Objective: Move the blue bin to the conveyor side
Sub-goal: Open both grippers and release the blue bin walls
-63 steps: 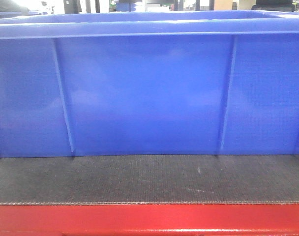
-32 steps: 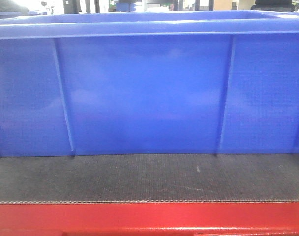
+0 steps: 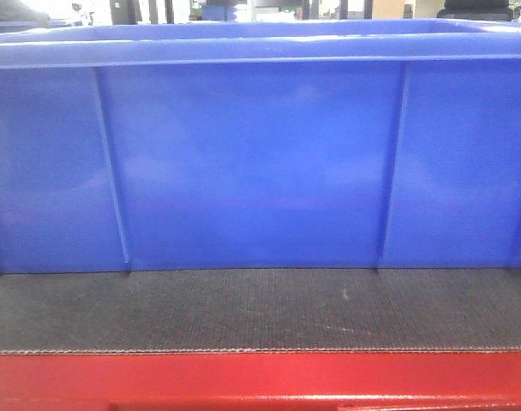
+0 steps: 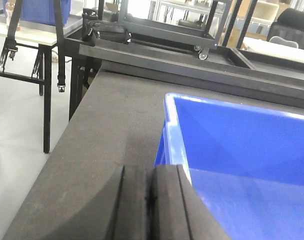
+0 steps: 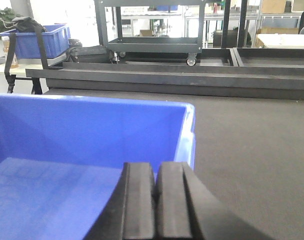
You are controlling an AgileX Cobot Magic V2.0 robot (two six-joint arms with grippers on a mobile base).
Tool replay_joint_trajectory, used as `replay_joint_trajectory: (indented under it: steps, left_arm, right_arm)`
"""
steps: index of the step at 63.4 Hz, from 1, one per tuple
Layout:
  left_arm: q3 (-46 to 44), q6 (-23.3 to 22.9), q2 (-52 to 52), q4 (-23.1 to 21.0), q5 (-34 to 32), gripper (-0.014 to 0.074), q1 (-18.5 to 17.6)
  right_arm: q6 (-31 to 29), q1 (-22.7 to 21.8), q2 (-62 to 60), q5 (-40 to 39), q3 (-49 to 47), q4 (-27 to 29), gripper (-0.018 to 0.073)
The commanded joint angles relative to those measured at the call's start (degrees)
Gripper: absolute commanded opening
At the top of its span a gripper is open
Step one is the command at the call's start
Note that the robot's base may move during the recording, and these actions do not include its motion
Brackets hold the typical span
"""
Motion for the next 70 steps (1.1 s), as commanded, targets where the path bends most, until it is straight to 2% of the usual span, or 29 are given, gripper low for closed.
replay_joint_trajectory:
  steps: [1,9,18,22,38,70]
  left_arm:
    - [4.00,-0.30,-4.73,0.56,-2.74,0.0003,0.06]
    - [9.45,-0.30,-11.53,2.18,-3.02,0.0003,0.06]
    - [14.49,-0.30,-19.45,7.71,-2.90,0.0003,0.06]
    - [15.57,-0.30,-22.64,8.88,-2.08,0.0003,0.06]
    - [16.25,-0.30,-30.91,8.90,4.61,0.0003,0.06]
    - [16.25,-0.30,-31.18,8.90,5.01,0.0003,0.06]
  right_arm:
    - [-0.32,0.00,-5.85,-1.36,4.47,-0.17,-0.0089]
    - [-0.32,0.00,-13.18,-0.95,9.71,-0.17,-0.0089]
    - [-0.32,0.00,-20.74,0.81,13.64,-0.17,-0.0089]
    - [-0.32,0.00,-23.20,2.37,13.92,-0.17,-0.0089]
    - [-0.32,0.00,-29.03,4.06,13.92,-0.17,-0.0089]
    - [-0.32,0.00,-29.28,3.94,13.92,-0.17,-0.0089]
